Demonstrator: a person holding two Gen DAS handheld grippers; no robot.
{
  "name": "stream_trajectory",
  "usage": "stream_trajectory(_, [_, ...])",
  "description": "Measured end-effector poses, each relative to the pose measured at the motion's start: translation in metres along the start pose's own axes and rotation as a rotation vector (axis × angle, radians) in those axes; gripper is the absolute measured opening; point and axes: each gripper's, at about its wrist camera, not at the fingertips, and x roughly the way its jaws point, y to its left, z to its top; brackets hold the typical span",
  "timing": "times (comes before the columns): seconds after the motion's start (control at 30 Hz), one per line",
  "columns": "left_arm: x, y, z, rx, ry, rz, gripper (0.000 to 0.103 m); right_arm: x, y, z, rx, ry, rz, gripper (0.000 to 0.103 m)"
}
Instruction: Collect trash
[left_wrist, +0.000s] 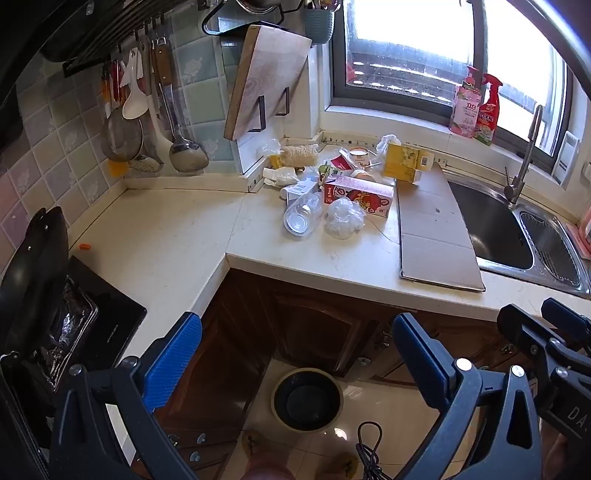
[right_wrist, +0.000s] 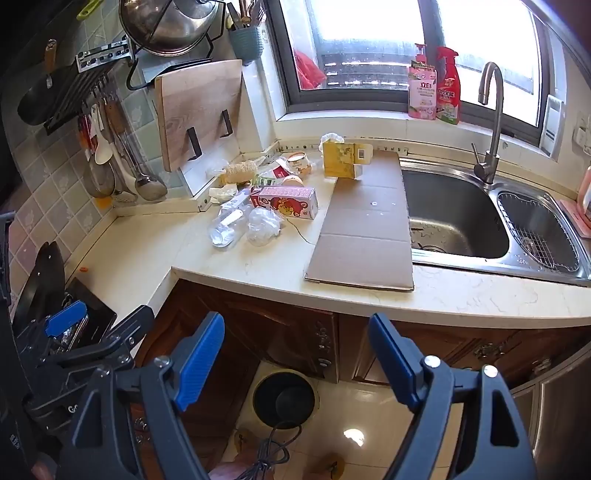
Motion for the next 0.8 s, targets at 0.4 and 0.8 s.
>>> stream_trajectory(0.4, [0.0008,0.0035,0.0019,0.009,-0.012,0.002,0.102,-0.0001,0.0034,-0.0028,-0.015,0.008,0.0,0.081])
stream_trajectory(0.8, [-0.0044,-0.0037,0.0001,0.01,-0.01,-0.002,0.102,0.0029,0.0009,-0.0011,-0.013,0.02,0.001,0.081])
